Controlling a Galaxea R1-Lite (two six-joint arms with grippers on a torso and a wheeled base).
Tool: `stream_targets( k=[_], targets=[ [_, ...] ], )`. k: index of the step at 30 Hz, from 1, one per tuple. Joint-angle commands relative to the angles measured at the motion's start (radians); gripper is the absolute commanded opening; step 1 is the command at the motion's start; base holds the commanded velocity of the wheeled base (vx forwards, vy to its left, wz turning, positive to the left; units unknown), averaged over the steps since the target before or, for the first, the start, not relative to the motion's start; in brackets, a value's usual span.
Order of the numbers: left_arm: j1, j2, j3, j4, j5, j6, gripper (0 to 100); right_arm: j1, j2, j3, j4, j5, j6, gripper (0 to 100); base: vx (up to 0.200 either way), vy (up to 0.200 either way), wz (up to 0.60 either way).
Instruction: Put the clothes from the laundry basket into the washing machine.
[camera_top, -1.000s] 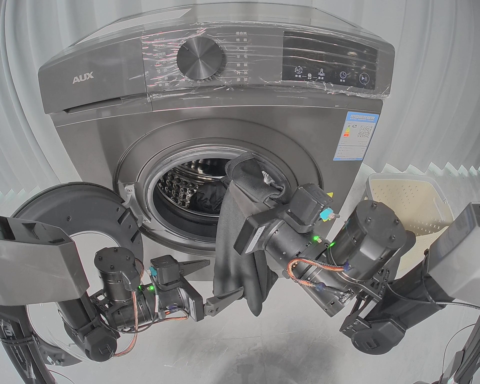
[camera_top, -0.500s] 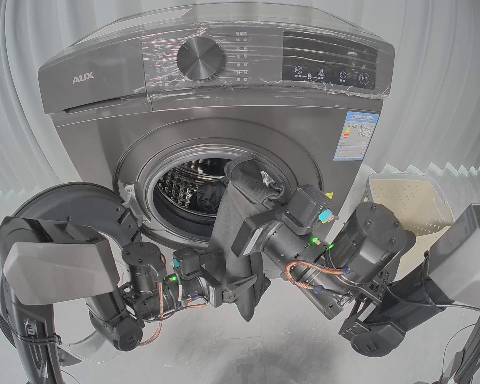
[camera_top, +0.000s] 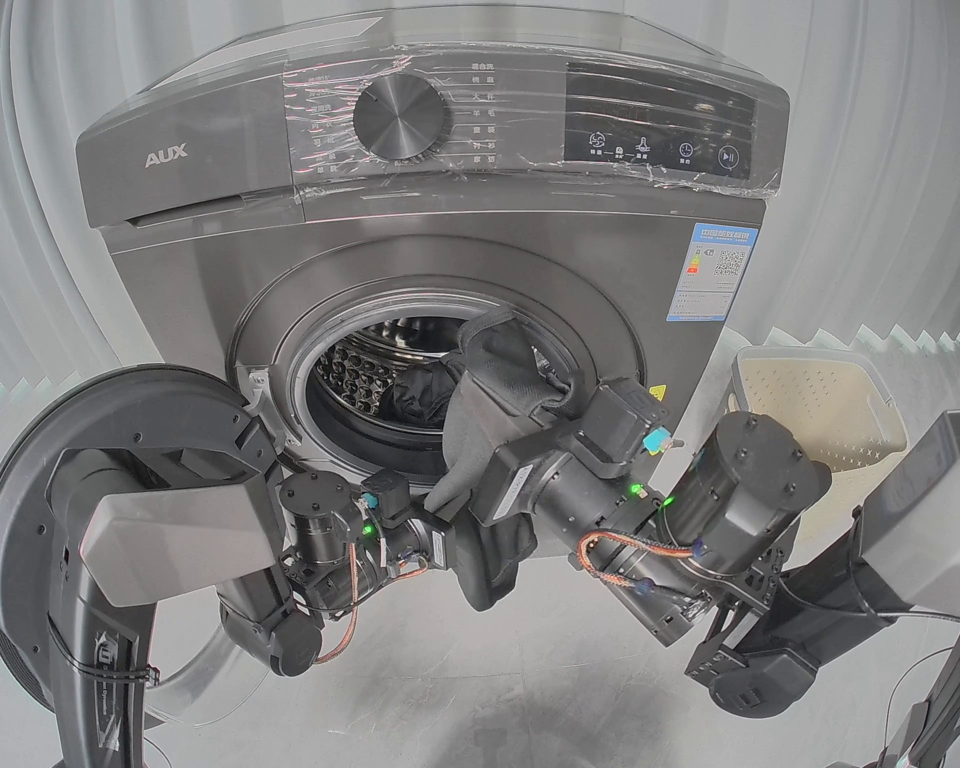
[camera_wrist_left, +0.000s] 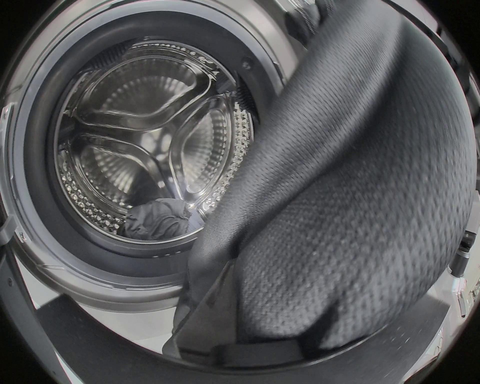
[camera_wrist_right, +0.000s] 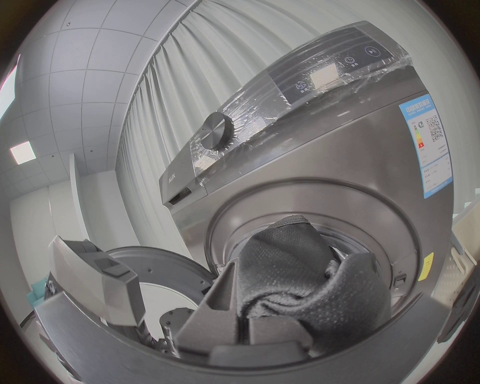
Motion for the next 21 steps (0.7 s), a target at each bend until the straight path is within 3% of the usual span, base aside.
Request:
stream_targets(
  k=[1, 11, 20, 21],
  targets=[
    [0.044, -0.038, 0.007, -0.001, 0.026, -0.005, 0, -0.031, -0.024, 0.105, 0.003, 0.002, -0.001, 0, 0.0, 0.0, 0.0],
    [0.066, -0.235, 0.129, 0.0, 0.019, -0.014, 0, -0.081, -0.015, 0.339, 0.004, 0.003, -0.003, 0, 0.0, 0.0, 0.0],
    [0.032, -0.379, 0.233, 0.0, 0.014, -0.019, 0, -0.062, -0.003, 0.389, 0.0, 0.011, -0.001, 0, 0.0, 0.0, 0.0],
    [0.032, -0.387, 0.244, 0.0, 0.012, -0.022, 0, -0.058, -0.001, 0.389, 0.0, 0.011, -0.001, 100, 0.0, 0.0, 0.0]
  ],
)
